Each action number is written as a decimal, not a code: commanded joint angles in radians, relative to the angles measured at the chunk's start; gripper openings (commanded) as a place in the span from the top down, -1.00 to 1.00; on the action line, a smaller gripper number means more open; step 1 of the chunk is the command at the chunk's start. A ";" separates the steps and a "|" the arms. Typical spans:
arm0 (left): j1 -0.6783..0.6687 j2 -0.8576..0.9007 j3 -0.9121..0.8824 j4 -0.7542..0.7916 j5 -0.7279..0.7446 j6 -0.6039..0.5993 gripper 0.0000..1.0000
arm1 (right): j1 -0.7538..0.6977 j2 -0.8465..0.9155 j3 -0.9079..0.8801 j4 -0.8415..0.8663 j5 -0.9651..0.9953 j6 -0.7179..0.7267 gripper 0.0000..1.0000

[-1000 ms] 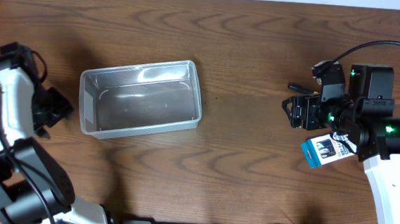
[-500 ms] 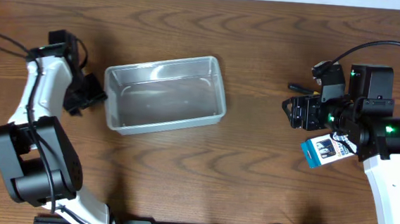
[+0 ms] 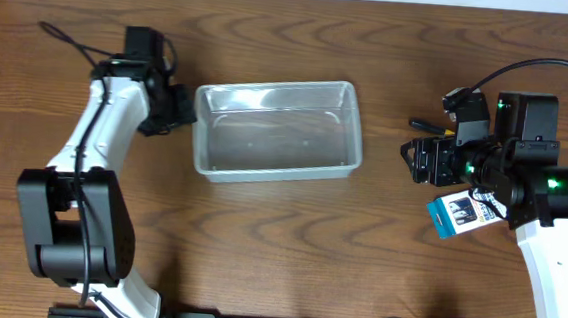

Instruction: Pack container

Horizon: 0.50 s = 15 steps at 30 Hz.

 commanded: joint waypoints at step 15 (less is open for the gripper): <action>0.191 -0.212 0.058 -0.120 -0.066 -0.005 -0.96 | -0.005 -0.017 0.045 0.066 0.187 0.093 -0.93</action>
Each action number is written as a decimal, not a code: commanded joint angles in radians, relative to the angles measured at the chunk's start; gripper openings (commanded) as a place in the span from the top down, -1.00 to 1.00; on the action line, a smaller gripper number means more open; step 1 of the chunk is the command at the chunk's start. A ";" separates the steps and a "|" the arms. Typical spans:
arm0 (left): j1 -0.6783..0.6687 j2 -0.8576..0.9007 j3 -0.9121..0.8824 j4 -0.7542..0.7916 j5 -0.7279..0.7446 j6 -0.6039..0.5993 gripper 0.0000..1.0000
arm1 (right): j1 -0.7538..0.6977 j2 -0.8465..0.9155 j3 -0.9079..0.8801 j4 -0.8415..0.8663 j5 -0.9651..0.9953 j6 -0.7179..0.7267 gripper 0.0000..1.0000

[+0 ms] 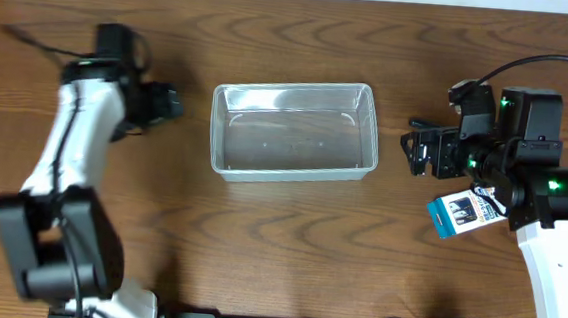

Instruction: Pack container

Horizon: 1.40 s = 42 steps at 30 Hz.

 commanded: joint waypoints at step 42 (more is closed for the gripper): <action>0.068 -0.552 0.038 -0.317 -0.018 0.159 -0.96 | -0.360 0.336 -0.307 0.109 0.342 0.833 -0.98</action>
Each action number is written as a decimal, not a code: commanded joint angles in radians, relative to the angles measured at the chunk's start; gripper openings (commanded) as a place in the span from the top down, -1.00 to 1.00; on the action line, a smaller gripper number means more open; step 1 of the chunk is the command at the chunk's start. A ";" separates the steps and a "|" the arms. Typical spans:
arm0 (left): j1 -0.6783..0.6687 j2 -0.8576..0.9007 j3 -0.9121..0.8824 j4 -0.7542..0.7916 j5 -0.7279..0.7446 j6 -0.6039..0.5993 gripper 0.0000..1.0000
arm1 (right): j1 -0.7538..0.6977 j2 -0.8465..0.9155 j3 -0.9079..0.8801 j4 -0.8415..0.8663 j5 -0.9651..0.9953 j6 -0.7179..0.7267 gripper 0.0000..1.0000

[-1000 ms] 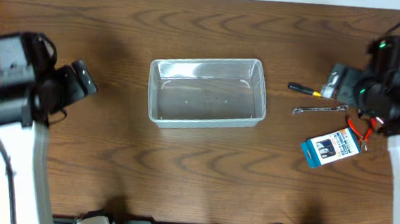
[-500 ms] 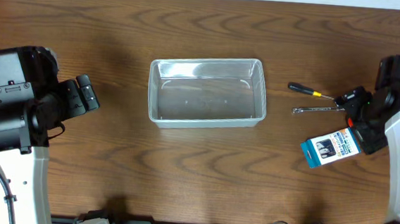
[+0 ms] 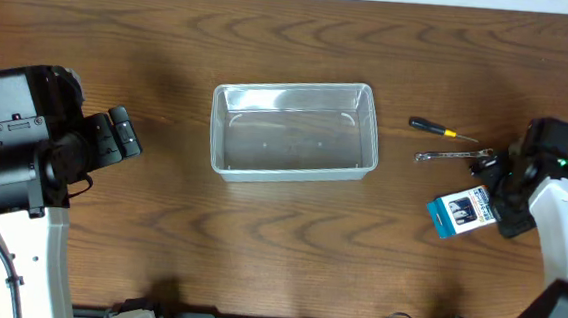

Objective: Pack container
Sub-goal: 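Lift the screwdriver box with the right gripper toward the container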

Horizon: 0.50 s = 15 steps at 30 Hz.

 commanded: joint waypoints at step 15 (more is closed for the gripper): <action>-0.004 0.003 0.010 -0.018 0.000 -0.002 -0.96 | -0.002 0.246 -0.057 0.184 -0.016 -0.007 -0.99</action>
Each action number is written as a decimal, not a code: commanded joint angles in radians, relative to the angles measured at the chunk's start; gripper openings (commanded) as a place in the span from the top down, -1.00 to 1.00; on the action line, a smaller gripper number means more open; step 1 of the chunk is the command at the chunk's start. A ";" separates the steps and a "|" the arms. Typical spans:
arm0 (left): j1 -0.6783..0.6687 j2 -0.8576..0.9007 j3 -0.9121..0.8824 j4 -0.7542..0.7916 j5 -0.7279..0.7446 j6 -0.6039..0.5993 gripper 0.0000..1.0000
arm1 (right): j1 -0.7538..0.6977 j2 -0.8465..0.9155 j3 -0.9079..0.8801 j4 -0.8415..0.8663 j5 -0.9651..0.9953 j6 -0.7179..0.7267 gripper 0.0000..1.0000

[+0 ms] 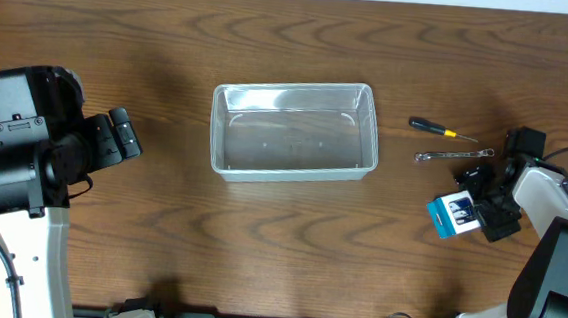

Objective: Pack container
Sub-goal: 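Lift the screwdriver box with the right gripper toward the container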

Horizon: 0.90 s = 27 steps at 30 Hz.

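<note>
The clear plastic container point(294, 130) stands empty in the middle of the table. To its right lie a small screwdriver point(441, 130), a metal wrench point(453, 155) and a blue and white packet point(456, 213). My right gripper point(488, 203) is low at the packet's right end. It is open, with one finger point(473, 177) above the packet and the other below it. My left gripper point(125, 134) hovers open and holding nothing, far left of the container.
Bare wooden table surrounds the container. The table's far edge runs along the top of the view. A black rail lies along the front edge at the bottom.
My right gripper was beside the packet's upper right. It now sits turned at the packet's right end, fingers on either side. The left arm, container and tools have not moved.
First my left gripper was at the container's left rim while the right hovered over the tools. Then the container stood a little further right and the left gripper was apart from it. Later both arms were drawn outward. Now the right gripper straddles the packet.
</note>
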 commanded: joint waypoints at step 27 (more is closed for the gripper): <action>-0.004 0.003 0.010 -0.008 0.000 -0.002 -0.96 | -0.001 0.129 -0.007 -0.034 -0.107 -0.007 -0.50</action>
